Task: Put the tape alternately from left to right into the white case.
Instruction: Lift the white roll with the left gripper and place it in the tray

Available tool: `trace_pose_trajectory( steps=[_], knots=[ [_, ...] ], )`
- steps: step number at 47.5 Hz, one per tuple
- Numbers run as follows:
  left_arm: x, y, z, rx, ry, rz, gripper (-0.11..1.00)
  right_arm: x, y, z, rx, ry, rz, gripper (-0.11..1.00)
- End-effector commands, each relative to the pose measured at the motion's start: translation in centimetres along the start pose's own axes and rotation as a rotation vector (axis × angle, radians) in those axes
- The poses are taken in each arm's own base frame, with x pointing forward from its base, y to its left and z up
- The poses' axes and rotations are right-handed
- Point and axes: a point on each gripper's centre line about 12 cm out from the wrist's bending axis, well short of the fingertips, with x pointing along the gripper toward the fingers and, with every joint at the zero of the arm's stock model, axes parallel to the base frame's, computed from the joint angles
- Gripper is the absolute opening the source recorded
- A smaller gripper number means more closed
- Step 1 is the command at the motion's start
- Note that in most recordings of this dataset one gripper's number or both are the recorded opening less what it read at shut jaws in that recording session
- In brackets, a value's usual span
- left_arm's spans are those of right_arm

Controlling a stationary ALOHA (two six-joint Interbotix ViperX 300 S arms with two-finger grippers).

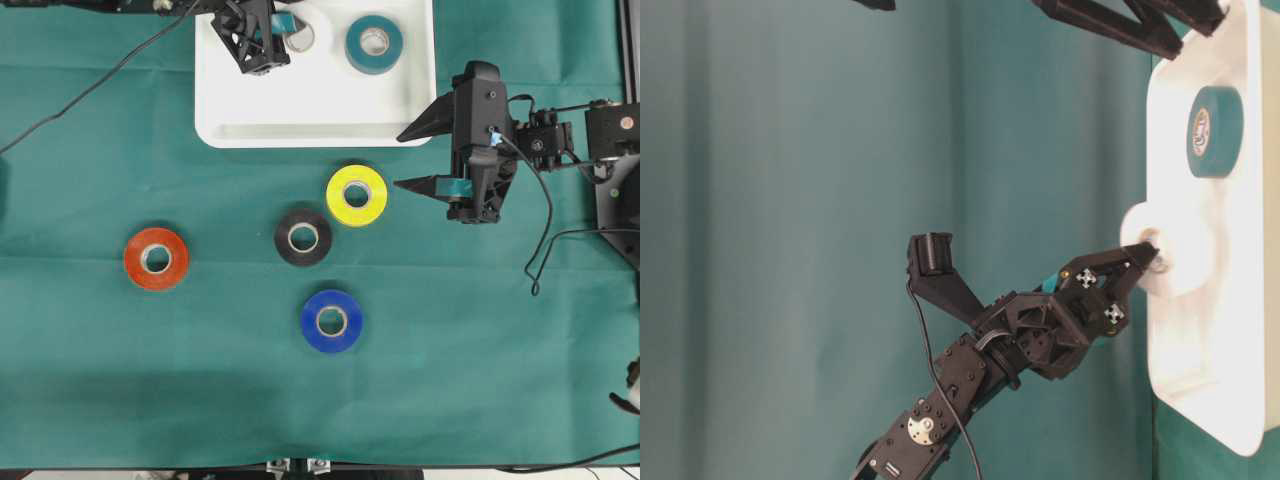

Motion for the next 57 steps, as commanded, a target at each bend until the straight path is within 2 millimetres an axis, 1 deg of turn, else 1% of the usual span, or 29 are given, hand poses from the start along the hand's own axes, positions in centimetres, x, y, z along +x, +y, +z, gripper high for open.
trace_pose_trajectory(
  steps=[1,5,6,9,11,12,16,36,46,57],
  knots=[
    [-0.8,0.4,0.9,-0.002,-0.035,0.011,0.18,-0.1,0.2,0.8,0.002,-0.026,0.009,0.77],
    [-0.8,0.3,0.8,-0.001,-0.032,0.009,0.41,-0.1,0.2,0.8,0.001,-0.026,0.009,0.77],
    [-0.9,0.3,0.9,-0.001,-0.034,0.01,0.49,-0.1,0.2,0.8,0.001,-0.026,0.009,0.77],
    [-0.9,0.2,0.7,0.0,-0.031,0.008,0.67,-0.1,0.2,0.7,0.002,-0.025,0.009,0.77],
    [-0.9,0.2,0.7,-0.001,-0.03,0.008,0.78,0.0,0.2,0.7,0.001,-0.025,0.009,0.77],
    [-1.0,0.2,0.6,-0.001,-0.03,0.008,0.81,0.0,0.2,0.7,0.002,-0.023,0.008,0.77],
    [-1.1,-0.1,0.6,0.002,-0.029,0.004,0.77,0.0,0.2,0.7,0.002,-0.022,0.008,0.77],
    [-2.6,-0.8,0.3,0.006,-0.036,-0.006,0.77,0.1,0.2,0.8,0.002,-0.022,0.008,0.77],
    [-3.7,-2.1,0.3,0.026,-0.044,-0.026,0.77,0.1,0.2,0.8,0.002,-0.022,0.008,0.77],
    [-5.1,-4.3,0.6,0.062,-0.067,-0.061,0.77,0.1,0.2,0.8,0.001,-0.022,0.008,0.77]
  ],
)
